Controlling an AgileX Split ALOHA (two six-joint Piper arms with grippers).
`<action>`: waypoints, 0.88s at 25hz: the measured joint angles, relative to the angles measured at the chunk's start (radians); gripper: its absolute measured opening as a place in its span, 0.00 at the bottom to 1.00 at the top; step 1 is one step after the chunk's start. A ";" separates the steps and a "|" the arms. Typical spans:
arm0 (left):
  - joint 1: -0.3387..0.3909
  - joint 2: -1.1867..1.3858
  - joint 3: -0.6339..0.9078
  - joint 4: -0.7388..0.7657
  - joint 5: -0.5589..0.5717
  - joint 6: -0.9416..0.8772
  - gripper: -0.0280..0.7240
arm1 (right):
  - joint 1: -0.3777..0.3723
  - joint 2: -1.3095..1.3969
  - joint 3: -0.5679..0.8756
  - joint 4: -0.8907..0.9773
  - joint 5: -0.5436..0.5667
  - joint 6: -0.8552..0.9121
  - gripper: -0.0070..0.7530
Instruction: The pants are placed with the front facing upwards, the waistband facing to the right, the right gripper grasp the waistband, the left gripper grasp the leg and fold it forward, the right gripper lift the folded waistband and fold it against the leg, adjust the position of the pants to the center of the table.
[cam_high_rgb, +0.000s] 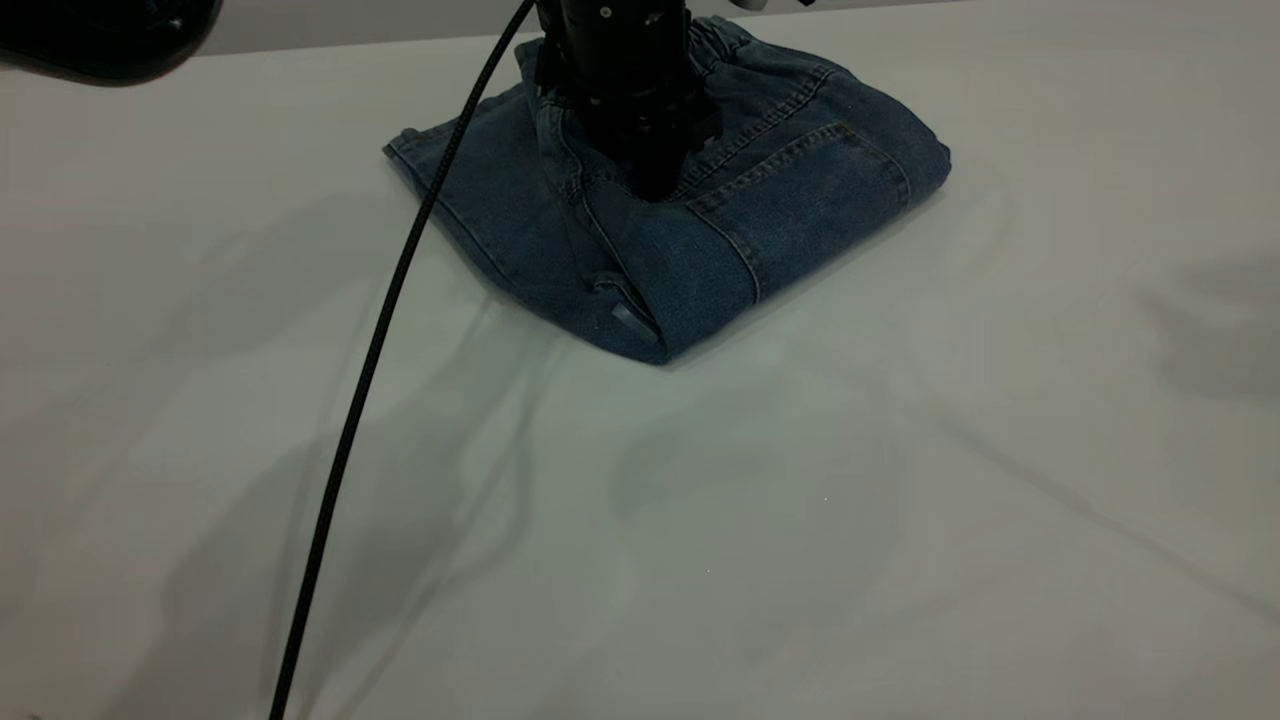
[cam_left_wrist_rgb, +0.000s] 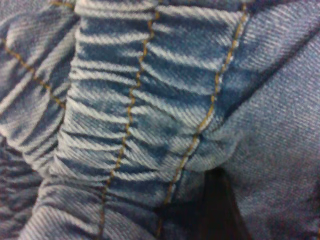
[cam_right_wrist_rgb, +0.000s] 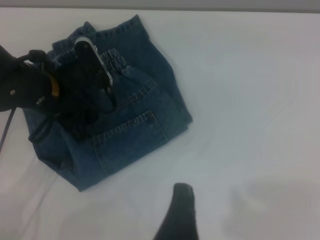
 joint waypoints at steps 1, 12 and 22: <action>-0.002 0.000 0.000 -0.005 0.001 -0.005 0.59 | 0.000 0.000 0.000 -0.001 0.000 0.000 0.78; -0.017 -0.008 0.000 -0.027 0.006 -0.070 0.59 | 0.000 0.000 0.000 0.000 0.000 0.000 0.78; -0.017 -0.034 0.001 -0.022 0.007 -0.088 0.59 | 0.000 0.000 0.000 -0.001 0.000 -0.004 0.78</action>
